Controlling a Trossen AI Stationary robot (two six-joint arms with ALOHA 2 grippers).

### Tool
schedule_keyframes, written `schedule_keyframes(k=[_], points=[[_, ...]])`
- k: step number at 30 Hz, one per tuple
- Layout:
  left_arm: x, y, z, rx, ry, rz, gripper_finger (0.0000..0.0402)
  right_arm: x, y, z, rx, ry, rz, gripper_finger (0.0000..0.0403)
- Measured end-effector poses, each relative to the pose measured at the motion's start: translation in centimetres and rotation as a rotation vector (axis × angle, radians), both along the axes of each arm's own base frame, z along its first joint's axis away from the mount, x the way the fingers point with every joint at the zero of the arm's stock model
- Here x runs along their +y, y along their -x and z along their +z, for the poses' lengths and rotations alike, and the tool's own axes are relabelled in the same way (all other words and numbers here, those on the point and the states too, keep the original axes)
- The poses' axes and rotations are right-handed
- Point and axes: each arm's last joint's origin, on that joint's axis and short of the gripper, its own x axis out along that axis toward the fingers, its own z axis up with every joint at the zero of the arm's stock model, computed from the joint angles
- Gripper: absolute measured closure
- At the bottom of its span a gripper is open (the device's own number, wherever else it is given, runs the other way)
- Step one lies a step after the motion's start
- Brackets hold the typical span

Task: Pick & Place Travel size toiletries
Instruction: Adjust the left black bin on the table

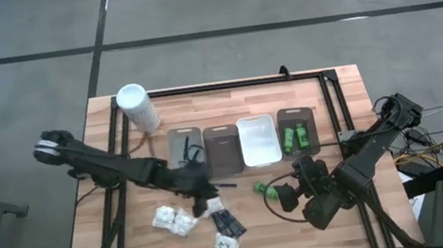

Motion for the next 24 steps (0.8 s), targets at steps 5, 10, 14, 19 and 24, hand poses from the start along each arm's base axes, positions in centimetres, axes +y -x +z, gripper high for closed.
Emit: schedule_keyframes(k=[5, 10, 14, 19, 24], points=[[-0.8, -2.7, -1.2, 0.201, -0.029, 0.106, 0.0387, 0.0, 0.0, 0.0, -0.006, -0.014, -0.017, 0.0035], [-1.3, -4.8, -1.6, 0.28, -0.135, 0.117, 0.0393, 0.0, 0.0, 0.0, -0.006, -0.016, -0.02, 0.0035], [-1.1, -6.3, -2.6, 0.319, -0.201, 0.104, 0.0397, -0.2, -0.1, 0.0, -0.005, -0.014, -0.024, 0.0035], [0.2, -7.5, -4.1, 0.356, -0.269, 0.138, 0.0394, -0.2, -0.1, -0.1, -0.004, -0.012, -0.025, 0.0035], [1.9, -8.0, -4.6, 0.374, -0.326, 0.174, 0.0394, -0.2, -0.1, -0.1, -0.002, -0.01, -0.023, 0.0035]])
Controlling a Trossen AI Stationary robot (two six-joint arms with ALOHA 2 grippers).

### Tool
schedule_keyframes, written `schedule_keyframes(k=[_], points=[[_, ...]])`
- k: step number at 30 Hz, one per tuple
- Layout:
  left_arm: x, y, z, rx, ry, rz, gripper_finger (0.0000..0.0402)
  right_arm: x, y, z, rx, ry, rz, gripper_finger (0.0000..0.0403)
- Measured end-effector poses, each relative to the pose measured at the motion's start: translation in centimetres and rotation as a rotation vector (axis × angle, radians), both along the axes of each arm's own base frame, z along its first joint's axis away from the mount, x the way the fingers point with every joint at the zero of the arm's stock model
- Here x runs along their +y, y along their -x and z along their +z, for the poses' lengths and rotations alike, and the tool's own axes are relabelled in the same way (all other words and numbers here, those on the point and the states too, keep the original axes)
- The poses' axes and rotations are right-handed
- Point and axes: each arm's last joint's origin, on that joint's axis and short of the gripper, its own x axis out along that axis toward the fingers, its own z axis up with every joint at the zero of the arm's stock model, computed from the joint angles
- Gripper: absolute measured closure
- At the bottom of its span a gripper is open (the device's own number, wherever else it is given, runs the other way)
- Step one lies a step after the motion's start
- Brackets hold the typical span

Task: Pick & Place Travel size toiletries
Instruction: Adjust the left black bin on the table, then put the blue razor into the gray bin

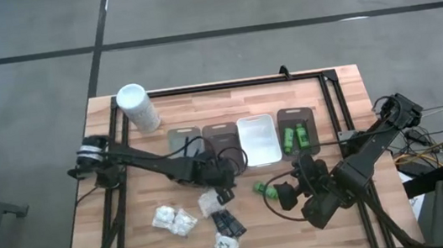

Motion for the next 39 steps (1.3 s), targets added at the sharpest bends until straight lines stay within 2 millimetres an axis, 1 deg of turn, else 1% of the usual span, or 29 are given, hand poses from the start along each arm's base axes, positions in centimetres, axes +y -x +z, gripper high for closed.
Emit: schedule_keyframes(k=[5, 8, 10, 12, 14, 16, 17, 19, 25, 27, 29, 31, 33, 39], points=[[1.5, -0.1, 0.3, -0.001, -0.081, 0.044, 0.039, 0.0, 0.0, -0.1, 0.004, 0.004, 0.0, 0.0035], [1.6, 0.1, 1.0, -0.02, -0.07, 0.029, 0.0387, 0.0, 0.1, -0.3, 0.008, 0.007, -0.001, 0.0035], [0.7, 0.1, 1.8, -0.054, -0.048, -0.045, 0.0387, 0.0, 0.1, -0.3, 0.01, 0.009, 0.0, 0.0035], [-0.9, 0.2, 2.4, -0.09, -0.052, -0.168, 0.0386, 0.0, 0.1, -0.4, 0.014, 0.009, 0.001, 0.0035], [-2.6, 0.5, 2.6, -0.103, -0.1, -0.3, 0.0381, 0.0, 0.1, -0.5, 0.023, 0.004, 0.004, 0.0035], [-4.1, 1.0, 2.6, -0.096, -0.177, -0.428, 0.0369, -0.1, 0.2, -0.7, 0.029, 0.004, 0.005, 0.0035], [-4.6, 1.1, 2.4, -0.083, -0.219, -0.468, 0.0359, -0.1, 0.2, -0.8, 0.033, 0.006, 0.004, 0.0035], [-5.2, 1.2, 2.0, -0.075, -0.264, -0.487, 0.0329, -0.1, 0.2, -1.0, 0.039, 0.008, 0.003, 0.0035], [-5.2, 0.3, 0.9, -0.086, -0.283, -0.461, 0.0209, -0.1, 0.2, -1.2, 0.043, 0.011, 0.005, 0.0035], [-5.2, 0.1, 0.4, -0.075, -0.276, -0.481, 0.0178, -0.1, 0.2, -1.2, 0.043, 0.011, 0.005, 0.0035], [-5.2, -0.2, -0.4, -0.058, -0.272, -0.506, 0.0159, -0.1, 0.2, -1.2, 0.045, 0.012, 0.006, 0.0035], [-5.2, -0.4, -1.3, -0.03, -0.278, -0.512, 0.0152, -0.1, 0.2, -1.2, 0.046, 0.013, 0.007, 0.0035], [-5.1, -0.7, -2.1, -0.007, -0.284, -0.515, 0.0154, -0.1, 0.3, -1.3, 0.048, 0.016, 0.008, 0.0035], [-4.2, -1.3, -4.0, 0.042, -0.323, -0.454, 0.0191, -0.1, 0.3, -1.3, 0.049, 0.016, 0.009, 0.0035]])
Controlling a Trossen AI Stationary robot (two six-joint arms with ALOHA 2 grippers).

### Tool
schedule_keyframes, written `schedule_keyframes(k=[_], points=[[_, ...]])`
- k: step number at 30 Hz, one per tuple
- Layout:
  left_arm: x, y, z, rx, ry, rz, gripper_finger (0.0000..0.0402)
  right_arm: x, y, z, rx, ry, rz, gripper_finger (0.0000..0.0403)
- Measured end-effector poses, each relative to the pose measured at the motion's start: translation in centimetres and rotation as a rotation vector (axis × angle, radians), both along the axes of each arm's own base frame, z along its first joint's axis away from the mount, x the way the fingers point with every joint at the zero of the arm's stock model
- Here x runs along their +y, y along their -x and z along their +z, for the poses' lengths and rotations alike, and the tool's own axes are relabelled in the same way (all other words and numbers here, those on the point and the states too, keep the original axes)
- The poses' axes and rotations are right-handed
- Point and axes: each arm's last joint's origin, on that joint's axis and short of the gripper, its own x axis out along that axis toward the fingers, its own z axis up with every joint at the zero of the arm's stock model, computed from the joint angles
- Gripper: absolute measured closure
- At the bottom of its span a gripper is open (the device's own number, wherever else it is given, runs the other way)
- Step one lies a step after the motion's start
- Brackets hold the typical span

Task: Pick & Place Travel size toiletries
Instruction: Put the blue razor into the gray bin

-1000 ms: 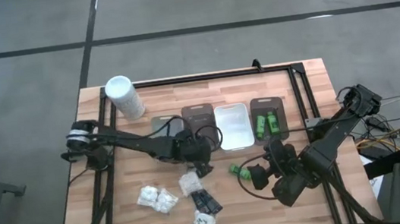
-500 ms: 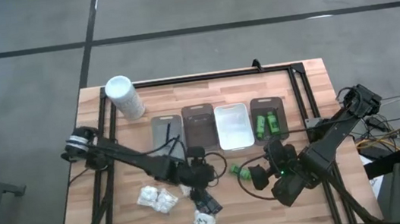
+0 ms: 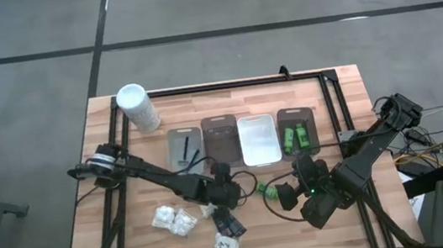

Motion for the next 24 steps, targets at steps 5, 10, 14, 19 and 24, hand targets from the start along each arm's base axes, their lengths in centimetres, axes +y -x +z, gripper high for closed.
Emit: schedule_keyframes(k=[5, 10, 14, 19, 24], points=[[1.0, -0.4, -0.7, 0.022, 0.08, 0.045, 0.0222, 0.0, 0.0, 0.0, 0.0, 0.0, 0.0, 0.0035], [2.4, -0.8, -0.8, 0.035, 0.137, 0.083, 0.0235, 0.0, 0.0, 0.0, 0.0, 0.0, 0.0, 0.0035], [3.0, -0.9, -0.9, 0.052, 0.15, 0.079, 0.0236, 0.0, 0.0, 0.0, 0.001, 0.001, 0.001, 0.0035], [3.1, -0.6, -0.9, 0.101, 0.189, 0.036, 0.0236, 0.0, 0.0, -0.1, 0.005, 0.005, 0.004, 0.0035], [3.0, -0.4, -1.0, 0.132, 0.177, 0.011, 0.0239, -0.1, 0.0, -0.2, 0.009, 0.008, 0.003, 0.0035]])
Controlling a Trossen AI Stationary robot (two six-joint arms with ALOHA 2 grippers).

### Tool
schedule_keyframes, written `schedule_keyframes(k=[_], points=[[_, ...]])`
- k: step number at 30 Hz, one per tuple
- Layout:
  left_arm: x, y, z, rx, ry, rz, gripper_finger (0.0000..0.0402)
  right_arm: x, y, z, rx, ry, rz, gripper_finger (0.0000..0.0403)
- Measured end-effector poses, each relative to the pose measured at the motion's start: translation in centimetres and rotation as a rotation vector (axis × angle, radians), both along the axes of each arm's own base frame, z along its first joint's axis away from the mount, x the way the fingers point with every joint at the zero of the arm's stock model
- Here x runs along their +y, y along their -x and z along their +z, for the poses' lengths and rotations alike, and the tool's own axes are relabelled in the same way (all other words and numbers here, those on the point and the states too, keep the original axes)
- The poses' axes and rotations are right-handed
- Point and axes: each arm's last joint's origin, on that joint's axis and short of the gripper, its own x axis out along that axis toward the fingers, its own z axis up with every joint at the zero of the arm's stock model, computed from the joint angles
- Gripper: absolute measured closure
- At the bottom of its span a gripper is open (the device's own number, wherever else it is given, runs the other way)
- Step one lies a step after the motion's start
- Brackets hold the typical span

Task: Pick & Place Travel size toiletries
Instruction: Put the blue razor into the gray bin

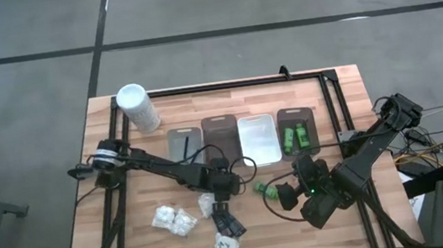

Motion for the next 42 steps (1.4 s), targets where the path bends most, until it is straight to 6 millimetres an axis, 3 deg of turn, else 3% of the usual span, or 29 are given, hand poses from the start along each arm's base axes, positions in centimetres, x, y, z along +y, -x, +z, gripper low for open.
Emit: schedule_keyframes(k=[4, 15, 23, 33, 42], points=[[0.0, 0.1, 0.0, 0.008, -0.006, -0.013, 0.0259, 0.0, 0.0, 0.0, 0.001, 0.001, 0.0, 0.0035], [-0.1, 0.2, -0.1, 0.013, -0.046, -0.051, 0.0367, 0.0, 0.0, 0.0, 0.001, 0.001, 0.0, 0.0035], [-0.6, 0.1, 0.9, 0.013, -0.097, -0.049, 0.0376, 0.0, 0.0, 0.0, 0.004, 0.005, 0.006, 0.0035], [-1.2, -0.5, 7.2, 0.02, -0.095, 0.032, 0.0383, 0.0, 0.0, 0.0, 0.006, 0.008, 0.012, 0.0035], [0.2, 1.2, 14.5, -0.083, -0.12, 0.279, 0.0399, 0.0, 0.0, 0.0, 0.009, 0.013, 0.012, 0.0035]])
